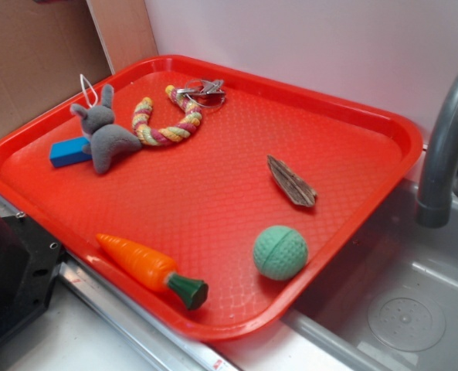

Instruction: Grab the wood chip.

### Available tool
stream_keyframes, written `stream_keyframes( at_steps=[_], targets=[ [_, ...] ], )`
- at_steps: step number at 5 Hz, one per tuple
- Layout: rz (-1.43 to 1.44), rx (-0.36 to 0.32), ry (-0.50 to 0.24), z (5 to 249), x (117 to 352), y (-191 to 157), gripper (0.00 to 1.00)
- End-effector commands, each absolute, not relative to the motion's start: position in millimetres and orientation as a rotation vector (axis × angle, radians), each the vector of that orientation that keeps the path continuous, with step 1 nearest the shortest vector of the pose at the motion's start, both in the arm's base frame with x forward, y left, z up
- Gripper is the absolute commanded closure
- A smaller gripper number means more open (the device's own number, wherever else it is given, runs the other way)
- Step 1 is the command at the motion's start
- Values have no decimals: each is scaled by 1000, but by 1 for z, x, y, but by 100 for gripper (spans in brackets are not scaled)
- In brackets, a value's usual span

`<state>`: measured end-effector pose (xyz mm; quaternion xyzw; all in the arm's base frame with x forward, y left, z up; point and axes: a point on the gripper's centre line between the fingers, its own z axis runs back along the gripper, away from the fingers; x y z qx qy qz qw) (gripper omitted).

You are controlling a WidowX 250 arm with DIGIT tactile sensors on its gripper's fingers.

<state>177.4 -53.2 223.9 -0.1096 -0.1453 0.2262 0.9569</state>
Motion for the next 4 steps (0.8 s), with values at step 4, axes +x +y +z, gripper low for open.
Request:
stream_keyframes(
  at_steps=[4],
  targets=[
    [450,-184,-161,130,235,-90,0]
  ],
)
